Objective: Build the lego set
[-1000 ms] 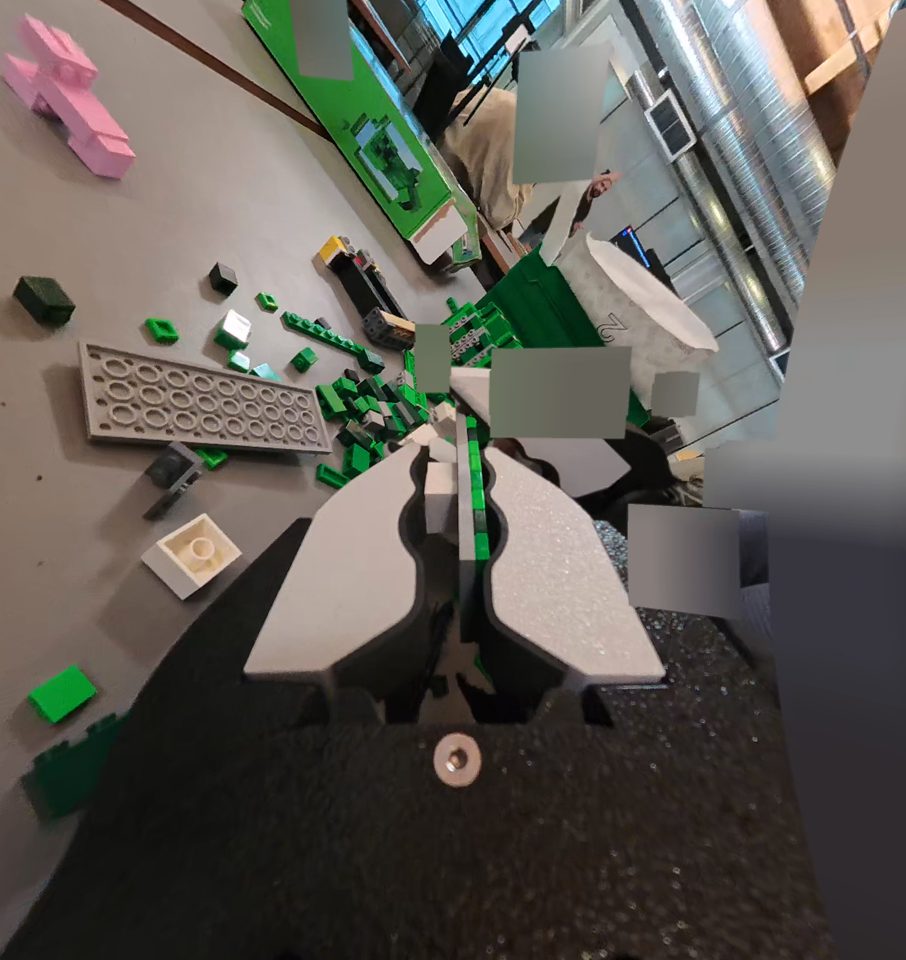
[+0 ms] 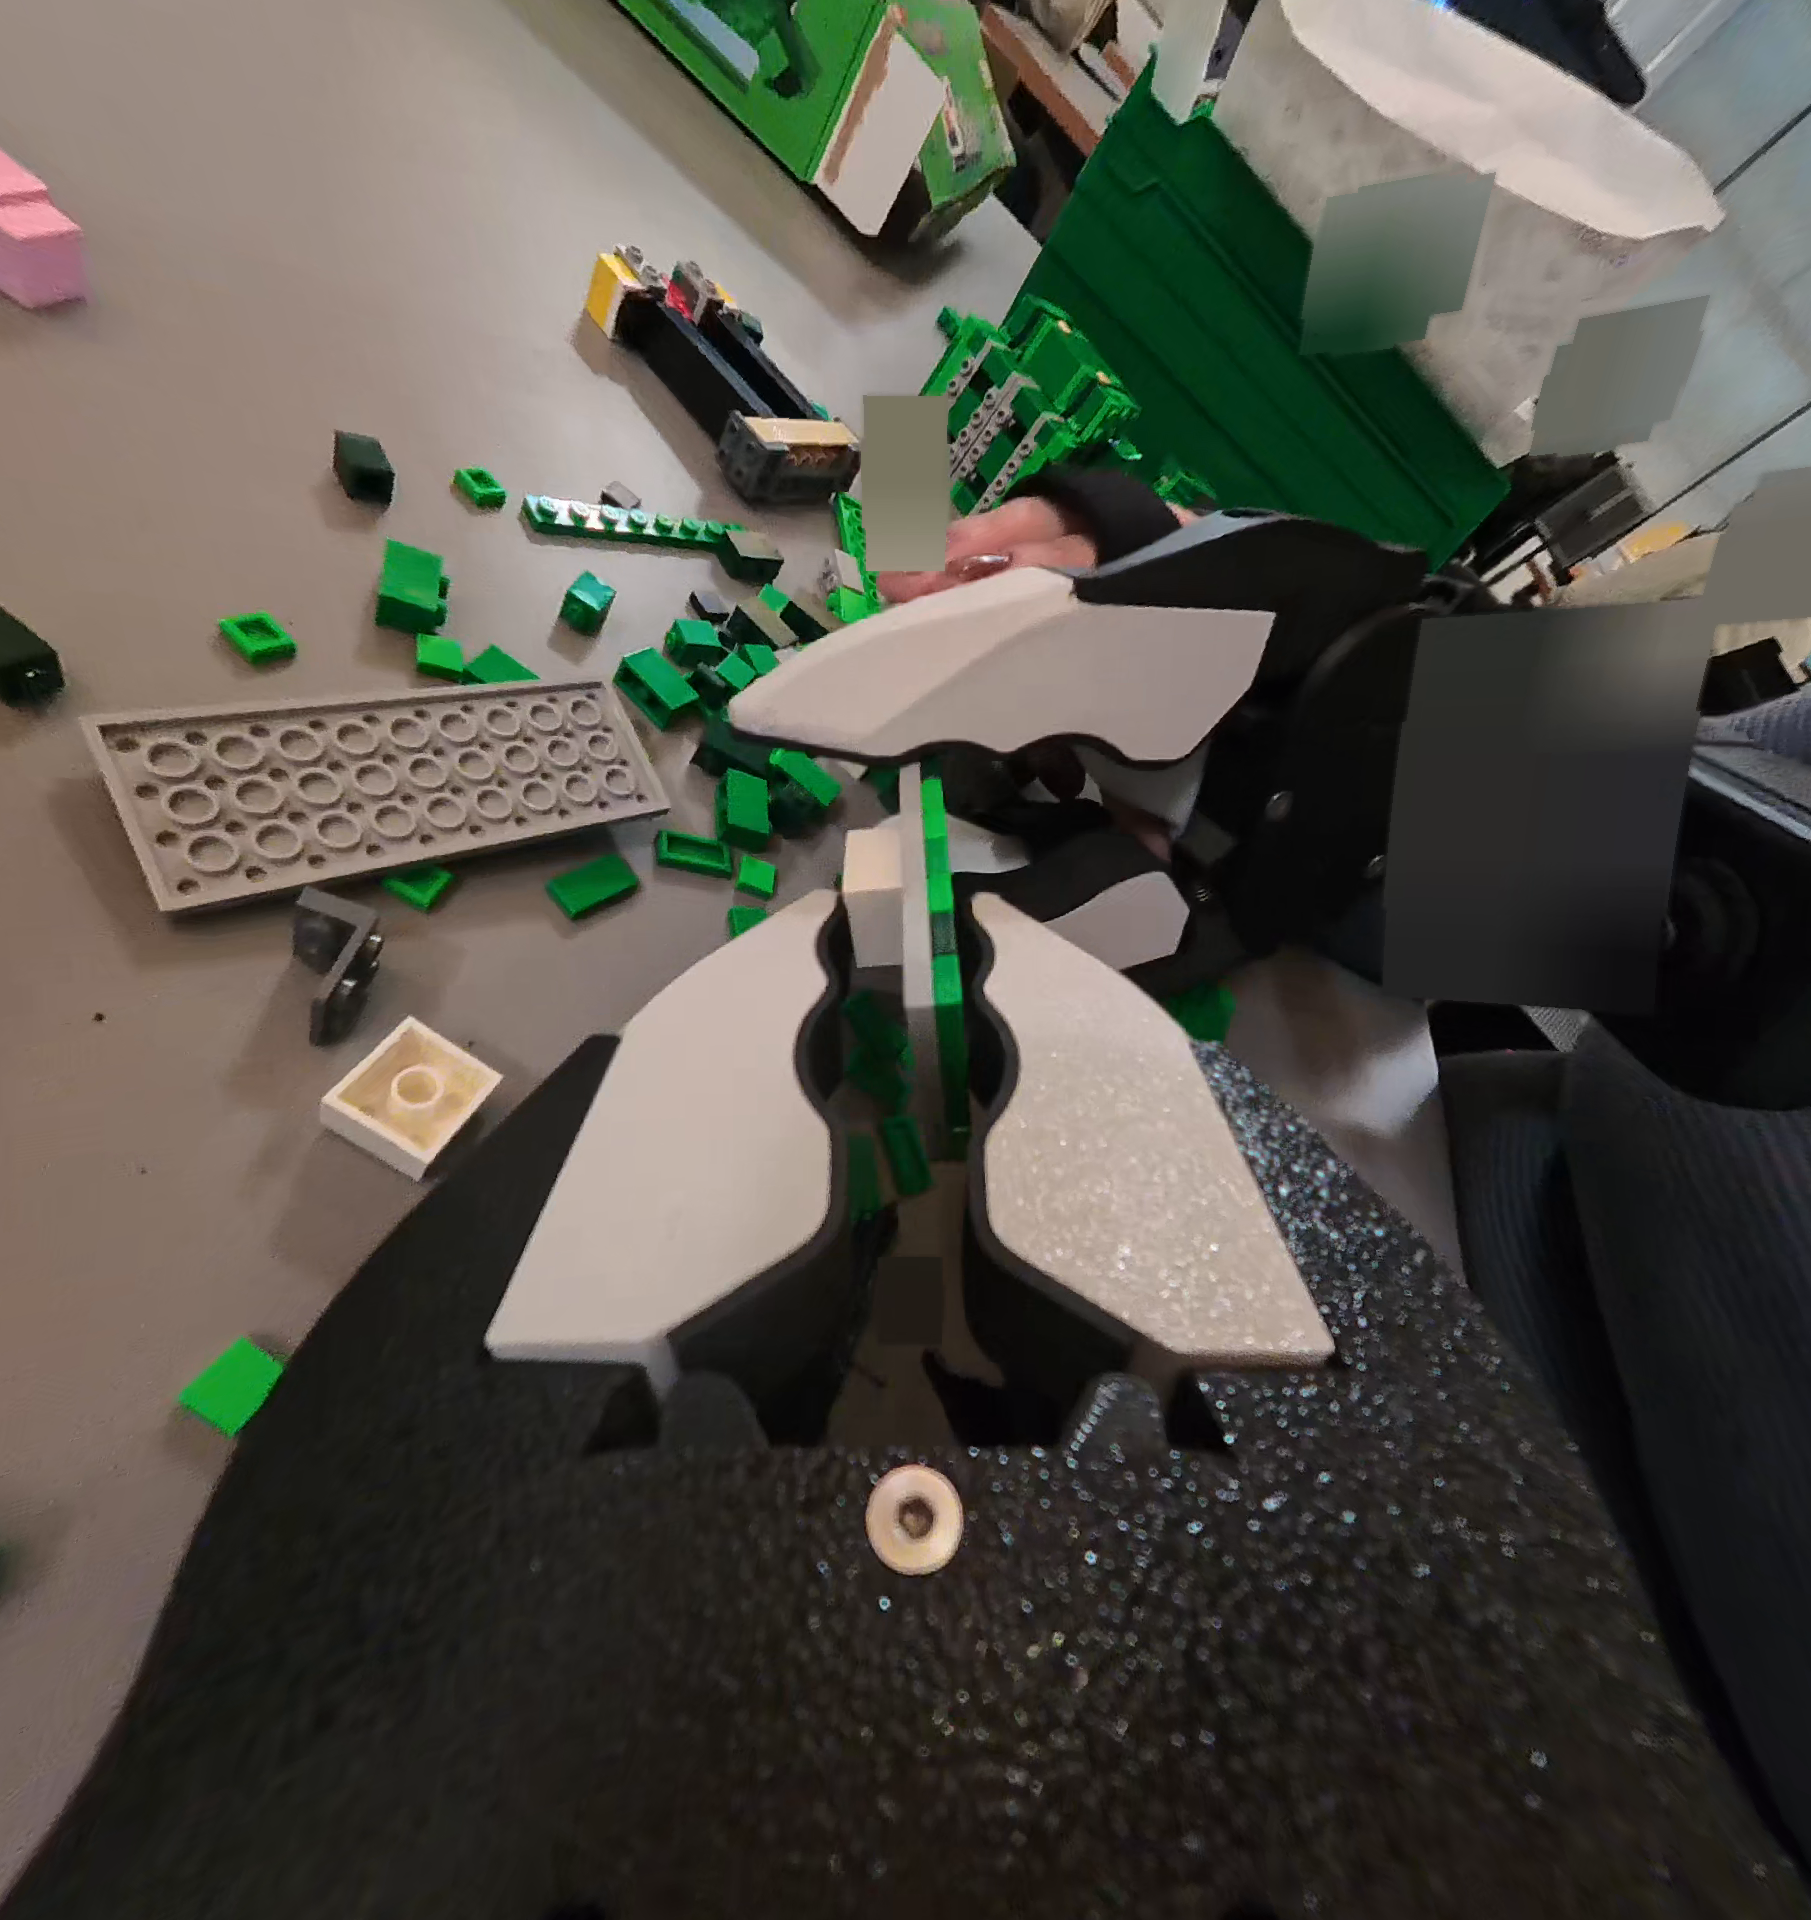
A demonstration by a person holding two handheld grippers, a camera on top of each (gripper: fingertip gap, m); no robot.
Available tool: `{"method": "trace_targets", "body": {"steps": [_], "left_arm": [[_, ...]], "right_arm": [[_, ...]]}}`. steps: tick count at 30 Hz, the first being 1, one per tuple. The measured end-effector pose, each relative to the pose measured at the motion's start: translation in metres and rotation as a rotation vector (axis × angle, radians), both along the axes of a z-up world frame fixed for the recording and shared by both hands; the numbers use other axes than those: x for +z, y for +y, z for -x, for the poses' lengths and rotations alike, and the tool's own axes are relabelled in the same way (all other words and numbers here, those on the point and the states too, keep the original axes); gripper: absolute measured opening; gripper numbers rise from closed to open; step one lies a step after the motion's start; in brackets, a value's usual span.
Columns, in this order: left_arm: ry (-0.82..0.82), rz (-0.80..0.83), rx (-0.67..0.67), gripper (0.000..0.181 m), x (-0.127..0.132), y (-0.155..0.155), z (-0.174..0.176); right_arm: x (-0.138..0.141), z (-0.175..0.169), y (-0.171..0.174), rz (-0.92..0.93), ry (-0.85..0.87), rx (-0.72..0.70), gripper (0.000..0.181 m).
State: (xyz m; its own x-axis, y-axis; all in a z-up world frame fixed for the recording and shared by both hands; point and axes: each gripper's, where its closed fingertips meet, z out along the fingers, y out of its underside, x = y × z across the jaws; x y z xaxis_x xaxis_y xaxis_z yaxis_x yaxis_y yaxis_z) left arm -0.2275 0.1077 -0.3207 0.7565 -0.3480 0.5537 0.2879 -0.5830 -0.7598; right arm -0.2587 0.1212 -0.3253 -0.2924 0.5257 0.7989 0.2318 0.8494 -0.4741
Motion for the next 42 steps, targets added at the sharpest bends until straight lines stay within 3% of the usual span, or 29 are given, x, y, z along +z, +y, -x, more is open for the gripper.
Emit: {"method": "trace_targets", "body": {"steps": [4,12,15,21,24,27,30,35,42], "left_arm": [[-0.087,0.006,0.019,0.017,0.005,0.001,-0.001],[-0.245,0.029,0.101,0.017,0.009,0.005,0.009],[-0.360,0.053,0.119,0.017,0.010,0.006,0.013],[-0.251,0.051,0.123,0.017,0.005,0.006,0.011],[-0.200,0.058,0.123,0.017,0.001,0.007,0.009],[-0.133,0.066,0.108,0.017,-0.003,0.007,0.005],[-0.079,0.075,0.094,0.017,-0.007,0.007,0.001],[-0.181,0.084,0.111,0.017,-0.002,0.008,0.003],[-0.245,0.113,0.128,0.017,-0.004,0.009,0.007]], "right_arm": [[0.007,0.000,0.001,-0.036,0.033,-0.001,0.035],[0.014,0.007,0.008,-0.301,0.118,-0.089,0.036],[0.017,0.008,0.005,-0.494,0.168,-0.081,0.036],[0.006,0.008,0.009,-0.163,0.080,-0.095,0.037],[0.001,0.007,0.008,-0.086,0.035,-0.081,0.048],[-0.004,0.006,-0.002,-0.047,-0.008,-0.030,0.046],[-0.006,0.005,-0.004,-0.062,-0.018,-0.016,0.038],[0.000,0.009,0.001,-0.262,0.035,-0.067,0.037],[-0.001,0.012,0.003,-0.310,0.058,-0.090,0.038]]}}
